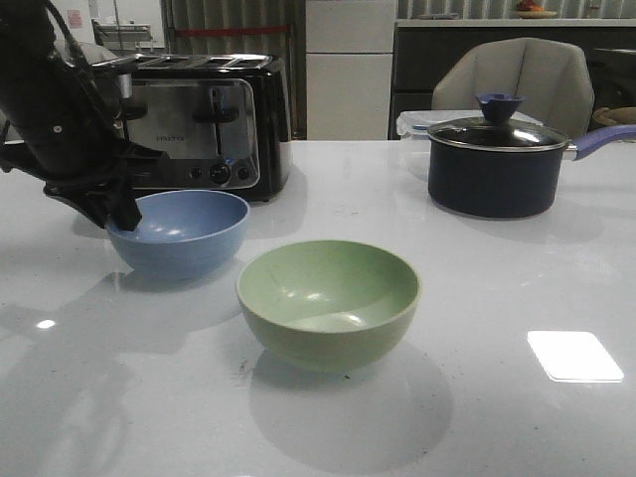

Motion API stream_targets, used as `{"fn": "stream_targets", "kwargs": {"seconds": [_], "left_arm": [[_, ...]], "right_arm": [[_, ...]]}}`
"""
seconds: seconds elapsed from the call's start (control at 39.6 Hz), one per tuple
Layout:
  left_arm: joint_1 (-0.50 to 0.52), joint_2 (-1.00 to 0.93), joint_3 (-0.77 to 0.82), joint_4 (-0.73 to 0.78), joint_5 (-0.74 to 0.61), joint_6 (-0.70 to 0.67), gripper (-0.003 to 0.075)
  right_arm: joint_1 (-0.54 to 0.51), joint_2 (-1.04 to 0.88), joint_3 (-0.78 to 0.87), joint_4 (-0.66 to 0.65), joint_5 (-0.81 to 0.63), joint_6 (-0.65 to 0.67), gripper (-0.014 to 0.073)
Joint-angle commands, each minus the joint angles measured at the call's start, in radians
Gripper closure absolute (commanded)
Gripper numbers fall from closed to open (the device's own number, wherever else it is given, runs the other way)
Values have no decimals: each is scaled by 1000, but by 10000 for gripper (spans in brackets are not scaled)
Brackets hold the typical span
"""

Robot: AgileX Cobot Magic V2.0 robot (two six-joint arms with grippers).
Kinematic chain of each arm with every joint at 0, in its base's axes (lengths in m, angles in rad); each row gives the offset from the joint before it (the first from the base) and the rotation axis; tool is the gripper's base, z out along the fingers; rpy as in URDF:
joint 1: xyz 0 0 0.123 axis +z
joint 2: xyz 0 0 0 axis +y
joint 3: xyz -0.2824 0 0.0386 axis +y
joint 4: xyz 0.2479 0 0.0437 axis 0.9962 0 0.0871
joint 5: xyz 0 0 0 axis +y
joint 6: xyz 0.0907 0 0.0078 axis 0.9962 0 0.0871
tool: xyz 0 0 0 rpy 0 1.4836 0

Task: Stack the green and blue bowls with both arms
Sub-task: 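Lower the left gripper and grasp the rim of the blue bowl, then lift the blue bowl and move it over the green bowl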

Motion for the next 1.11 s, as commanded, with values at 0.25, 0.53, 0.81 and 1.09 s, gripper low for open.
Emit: {"fn": "stream_targets", "kwargs": {"seconds": [0.25, 0.53, 0.81, 1.09], "left_arm": [[-14, -182, -32, -9, 57, 1, 628], [-118, -350, -32, -16, 150, 36, 628], [-311, -349, -32, -37, 161, 36, 628], [-386, -266, -32, -49, 126, 36, 628]], "right_arm": [[1, -7, -26, 8, -57, -5, 232], [1, -7, -26, 8, -57, -5, 232], [1, -7, -26, 8, -57, -5, 232], [1, -7, -26, 8, -56, -5, 232]]}}
